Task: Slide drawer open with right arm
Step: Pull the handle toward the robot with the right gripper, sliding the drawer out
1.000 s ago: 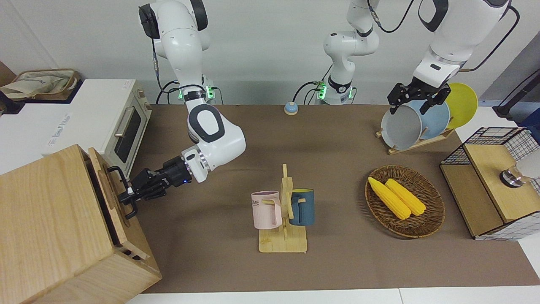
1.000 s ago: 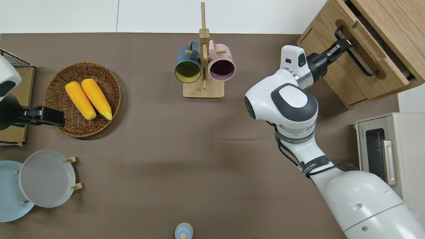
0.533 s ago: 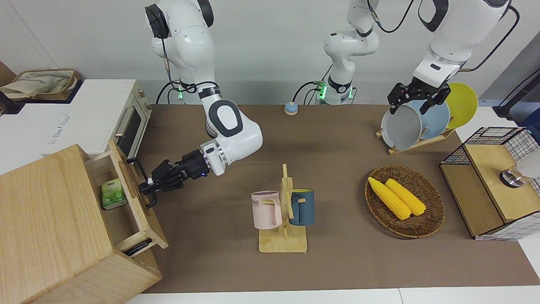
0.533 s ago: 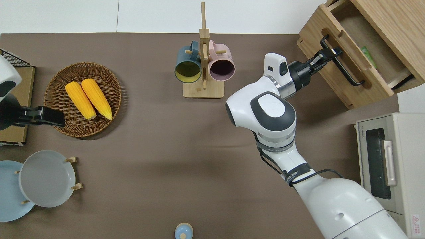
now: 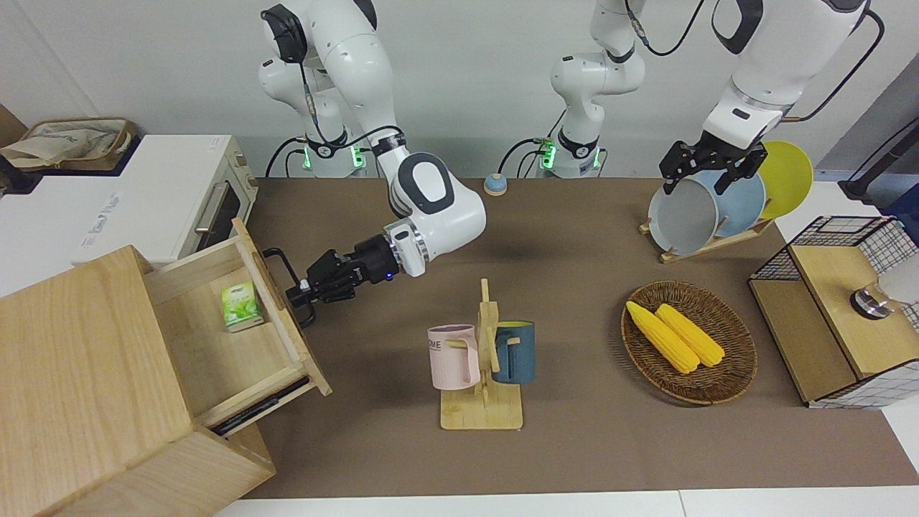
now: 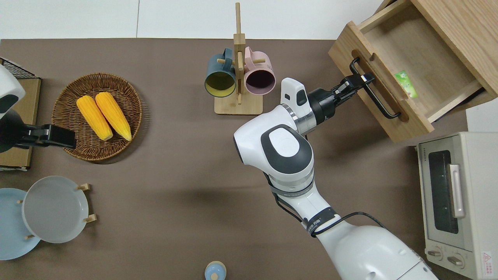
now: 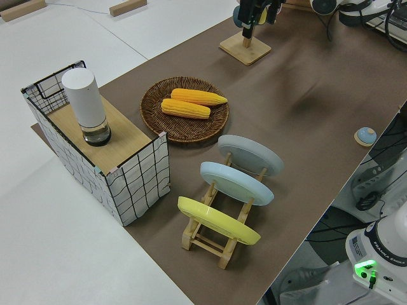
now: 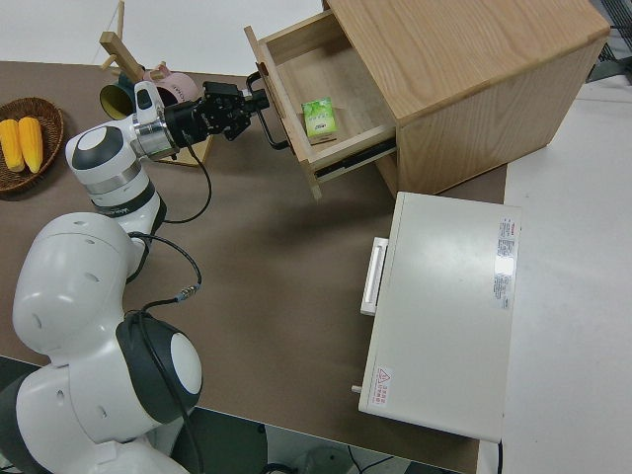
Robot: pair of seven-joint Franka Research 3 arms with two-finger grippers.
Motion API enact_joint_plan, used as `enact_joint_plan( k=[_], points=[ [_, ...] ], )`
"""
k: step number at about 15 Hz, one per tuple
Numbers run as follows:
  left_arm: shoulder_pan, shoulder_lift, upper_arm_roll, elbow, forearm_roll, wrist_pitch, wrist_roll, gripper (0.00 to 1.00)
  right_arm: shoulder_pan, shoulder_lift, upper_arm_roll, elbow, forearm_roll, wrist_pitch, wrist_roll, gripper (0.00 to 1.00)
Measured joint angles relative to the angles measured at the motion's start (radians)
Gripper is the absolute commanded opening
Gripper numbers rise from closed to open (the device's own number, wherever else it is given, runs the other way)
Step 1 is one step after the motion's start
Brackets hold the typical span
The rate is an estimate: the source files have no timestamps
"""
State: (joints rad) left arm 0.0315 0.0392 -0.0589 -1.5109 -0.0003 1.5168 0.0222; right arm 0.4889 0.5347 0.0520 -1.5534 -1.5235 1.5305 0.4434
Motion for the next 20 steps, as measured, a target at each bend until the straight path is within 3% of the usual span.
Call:
enact_joint_plan(
  k=[9,20],
  points=[
    [0.000,0.000,0.000,0.000,0.000,0.000,0.000,0.99,0.081,-0.001,0.011,0.000,0.040,-0.081,0.001,0.000],
    [0.000,0.000,0.000,0.000,0.000,0.000,0.000,0.99,0.130,-0.001,0.026,0.001,0.065,-0.125,0.002,0.000]
  ],
)
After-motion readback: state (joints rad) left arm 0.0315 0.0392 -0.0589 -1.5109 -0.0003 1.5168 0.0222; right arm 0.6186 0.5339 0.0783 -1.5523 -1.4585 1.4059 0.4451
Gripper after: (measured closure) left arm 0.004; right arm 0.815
